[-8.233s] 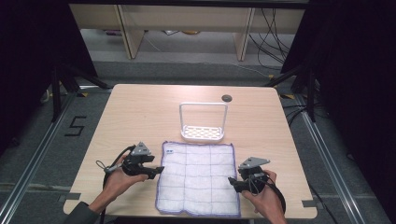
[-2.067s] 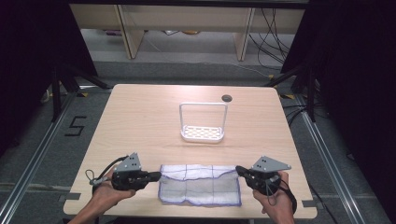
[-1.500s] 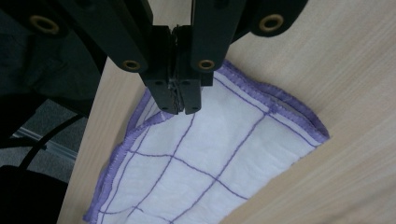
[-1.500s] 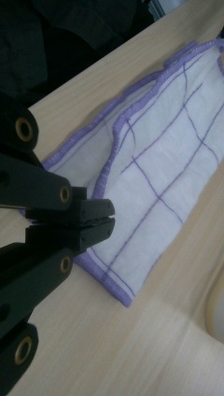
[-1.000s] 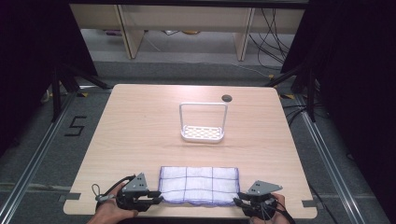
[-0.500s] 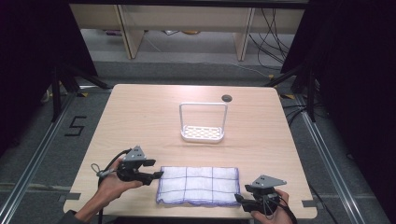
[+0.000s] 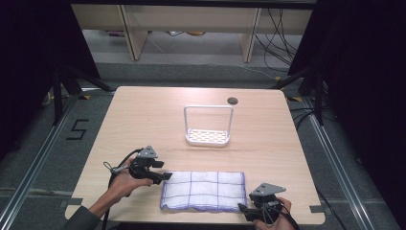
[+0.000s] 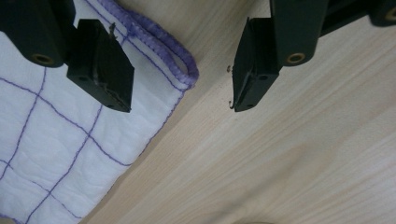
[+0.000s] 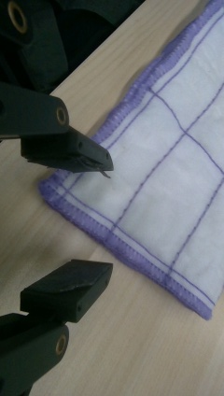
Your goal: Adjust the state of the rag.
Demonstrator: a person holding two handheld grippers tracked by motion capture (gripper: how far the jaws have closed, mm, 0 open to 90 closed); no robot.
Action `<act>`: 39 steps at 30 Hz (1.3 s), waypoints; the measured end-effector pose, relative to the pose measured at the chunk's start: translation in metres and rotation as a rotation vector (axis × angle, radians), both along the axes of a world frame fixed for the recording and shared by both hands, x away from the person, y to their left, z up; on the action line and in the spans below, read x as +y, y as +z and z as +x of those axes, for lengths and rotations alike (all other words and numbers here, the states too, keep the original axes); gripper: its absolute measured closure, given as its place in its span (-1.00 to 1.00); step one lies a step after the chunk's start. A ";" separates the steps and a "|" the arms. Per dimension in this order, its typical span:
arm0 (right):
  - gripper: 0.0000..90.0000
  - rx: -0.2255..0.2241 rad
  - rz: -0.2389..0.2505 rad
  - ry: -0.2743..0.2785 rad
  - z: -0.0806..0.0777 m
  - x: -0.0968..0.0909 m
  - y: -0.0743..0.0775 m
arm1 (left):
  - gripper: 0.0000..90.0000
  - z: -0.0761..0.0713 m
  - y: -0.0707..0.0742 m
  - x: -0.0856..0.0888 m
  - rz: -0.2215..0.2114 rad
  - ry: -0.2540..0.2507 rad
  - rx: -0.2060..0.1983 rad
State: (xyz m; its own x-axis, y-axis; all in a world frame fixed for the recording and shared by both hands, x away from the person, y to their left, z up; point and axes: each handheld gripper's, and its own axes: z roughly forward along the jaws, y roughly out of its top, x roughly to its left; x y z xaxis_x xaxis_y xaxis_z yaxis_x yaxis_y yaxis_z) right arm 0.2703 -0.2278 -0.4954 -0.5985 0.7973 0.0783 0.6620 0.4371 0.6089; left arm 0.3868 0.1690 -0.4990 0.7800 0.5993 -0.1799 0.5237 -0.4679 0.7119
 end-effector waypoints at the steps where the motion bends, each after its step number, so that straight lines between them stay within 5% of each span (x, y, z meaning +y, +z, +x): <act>1: 0.02 -0.008 -0.015 0.014 0.000 0.001 -0.002 | -0.11 0.001 -0.001 0.000 0.003 -0.006 0.004; 10: 0.37 0.021 0.005 0.015 -0.003 0.004 -0.003 | 0.42 0.003 -0.011 -0.006 0.017 -0.098 0.013; 11: 0.47 -0.012 -0.005 0.058 -0.001 0.001 -0.004 | 0.54 0.002 -0.011 -0.006 0.014 -0.096 0.014; 12: 0.54 0.020 0.006 0.039 -0.002 0.002 -0.003 | 0.64 0.002 -0.011 -0.006 0.031 -0.105 0.002; 14: 0.72 -0.011 0.007 0.079 0.000 0.000 -0.005 | 0.79 -0.001 -0.009 -0.006 0.033 -0.101 -0.003; 17: 0.85 0.016 0.010 0.086 0.000 0.002 -0.003 | 0.87 -0.010 -0.006 -0.006 0.062 -0.114 -0.024; 21: 0.88 -0.001 -0.016 0.107 0.011 -0.001 -0.002 | 0.89 -0.027 -0.006 -0.001 0.056 -0.124 -0.015; 25: 0.89 -0.003 -0.024 0.084 0.030 0.000 -0.001 | 0.89 -0.052 -0.008 0.006 0.015 -0.106 0.020; 30: 0.88 -0.034 -0.062 0.129 0.068 0.005 -0.001 | 0.89 -0.079 -0.008 0.009 -0.018 -0.101 0.029; 39: 0.88 -0.062 -0.119 0.154 0.116 0.030 0.000 | 0.87 -0.103 -0.011 -0.009 -0.052 -0.133 0.058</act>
State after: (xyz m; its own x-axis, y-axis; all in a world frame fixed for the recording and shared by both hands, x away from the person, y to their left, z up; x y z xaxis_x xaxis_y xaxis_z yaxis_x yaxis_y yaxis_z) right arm 0.3862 -0.1981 -0.4952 -0.7148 0.6974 -0.0516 0.5445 0.6013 0.5847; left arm 0.2840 0.1596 -0.5098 0.8396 0.4797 -0.2548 0.5000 -0.4993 0.7076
